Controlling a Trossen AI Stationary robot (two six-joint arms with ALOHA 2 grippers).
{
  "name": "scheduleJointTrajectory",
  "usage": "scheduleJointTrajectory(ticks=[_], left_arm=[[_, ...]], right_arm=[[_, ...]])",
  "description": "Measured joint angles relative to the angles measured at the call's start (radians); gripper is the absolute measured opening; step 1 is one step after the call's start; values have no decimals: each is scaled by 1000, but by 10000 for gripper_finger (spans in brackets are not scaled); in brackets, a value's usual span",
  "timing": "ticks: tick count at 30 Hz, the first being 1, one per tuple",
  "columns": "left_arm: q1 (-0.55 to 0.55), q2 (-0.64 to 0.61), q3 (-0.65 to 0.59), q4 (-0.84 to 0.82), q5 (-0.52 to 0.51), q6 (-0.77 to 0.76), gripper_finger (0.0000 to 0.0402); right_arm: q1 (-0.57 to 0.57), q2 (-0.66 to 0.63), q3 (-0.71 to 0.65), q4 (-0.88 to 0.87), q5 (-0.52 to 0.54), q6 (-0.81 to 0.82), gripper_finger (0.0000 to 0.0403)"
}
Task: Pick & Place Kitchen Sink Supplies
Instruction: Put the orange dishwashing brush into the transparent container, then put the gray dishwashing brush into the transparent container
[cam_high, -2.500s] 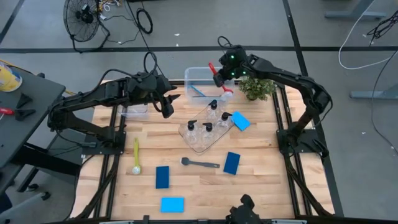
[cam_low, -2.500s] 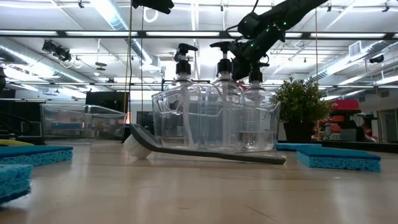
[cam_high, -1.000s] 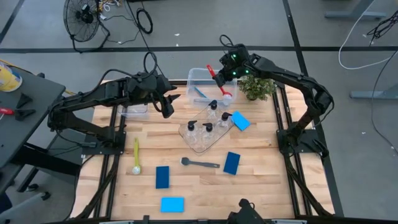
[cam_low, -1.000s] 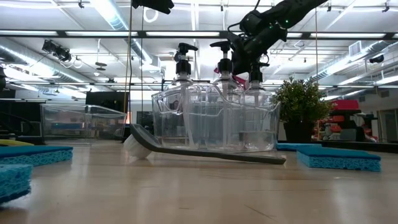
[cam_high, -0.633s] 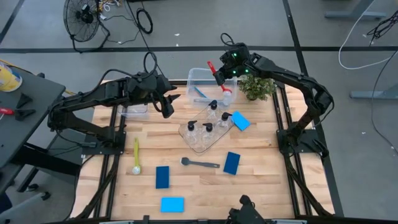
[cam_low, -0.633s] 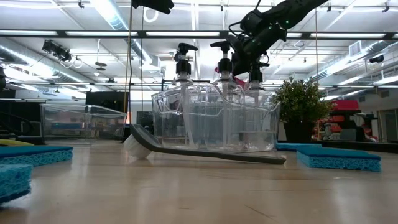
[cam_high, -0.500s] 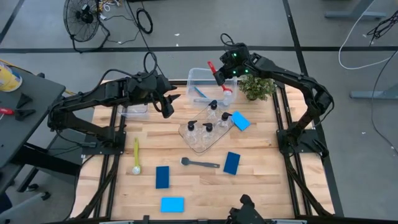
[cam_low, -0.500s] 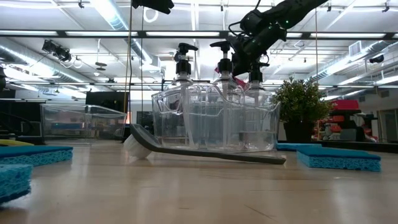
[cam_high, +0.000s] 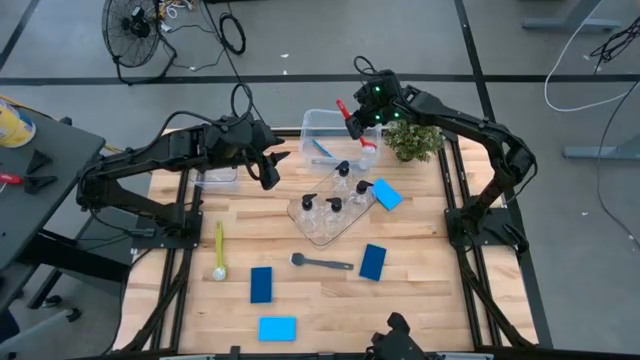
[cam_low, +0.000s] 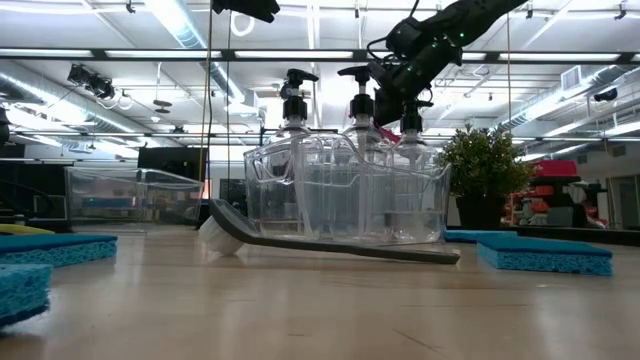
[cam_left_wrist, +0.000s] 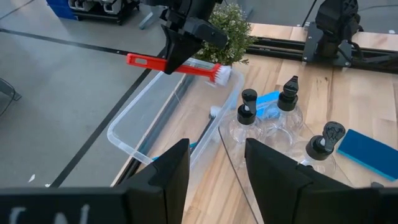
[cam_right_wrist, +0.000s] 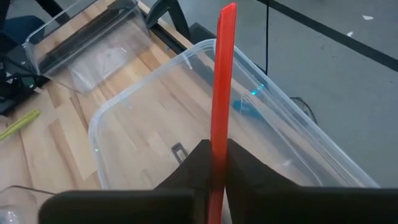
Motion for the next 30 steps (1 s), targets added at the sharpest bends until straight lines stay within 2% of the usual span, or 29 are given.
scheduleJointTrajectory(ticks=[15, 22, 30], left_arm=[[0, 0, 0, 0, 0, 0, 161], [0, 0, 0, 0, 3, 0, 161], [-1, 0, 0, 0, 6, 0, 161]], right_arm=[[0, 0, 0, 6, 0, -30, 129], [27, -62, 0, 52, -2, -101, 136], [109, -205, 0, 34, -2, -140, 137]])
